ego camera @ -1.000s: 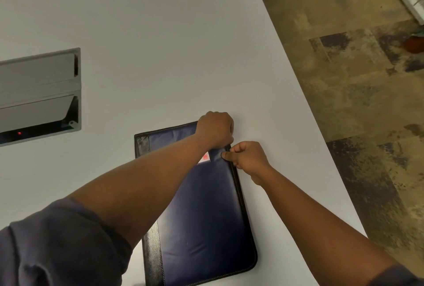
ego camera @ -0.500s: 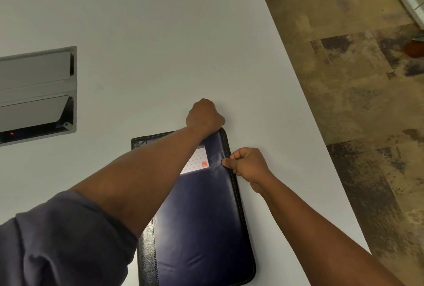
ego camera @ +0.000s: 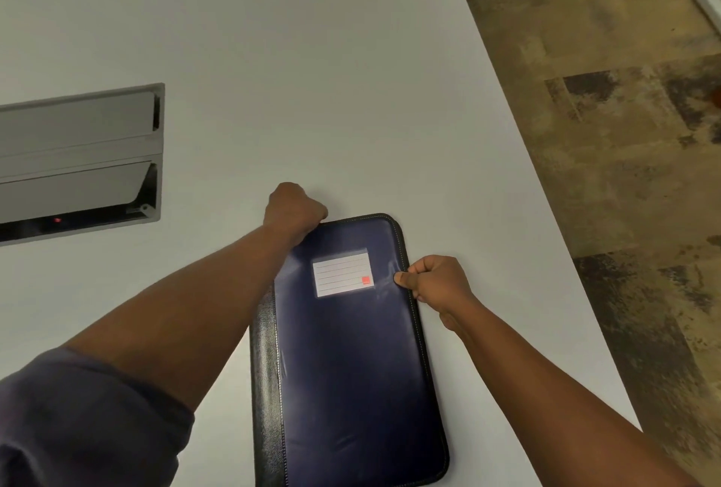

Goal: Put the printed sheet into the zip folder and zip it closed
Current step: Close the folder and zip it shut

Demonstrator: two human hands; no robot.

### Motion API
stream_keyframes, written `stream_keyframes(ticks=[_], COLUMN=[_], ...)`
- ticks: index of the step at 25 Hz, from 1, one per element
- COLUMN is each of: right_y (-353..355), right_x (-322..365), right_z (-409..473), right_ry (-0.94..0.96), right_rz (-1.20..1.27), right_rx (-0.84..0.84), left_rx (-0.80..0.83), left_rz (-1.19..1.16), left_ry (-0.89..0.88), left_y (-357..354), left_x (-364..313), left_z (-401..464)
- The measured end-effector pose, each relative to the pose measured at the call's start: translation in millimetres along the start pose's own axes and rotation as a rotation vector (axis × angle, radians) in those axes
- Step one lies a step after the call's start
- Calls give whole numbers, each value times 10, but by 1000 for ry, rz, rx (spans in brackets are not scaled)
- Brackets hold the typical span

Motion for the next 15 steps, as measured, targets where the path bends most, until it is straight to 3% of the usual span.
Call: stream_keyframes(ticks=[15], right_y=[-18], right_x=[31], right_z=[-21], right_ry=[-19], right_rz=[-26], right_rx=[-1], left_rx=[-28], left_rz=[-64], left_ry=[37], left_y=[495], left_x=[710], left_z=[92])
Point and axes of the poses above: each hand's wrist, its own z-axis towards the middle knuckle, its own y-axis out of the back of the hand, x = y × z, the point moved 9 cm from there along z, towards the middle knuckle, and after that the axes turned 2 degrees about -x, right-handed, at the moved point
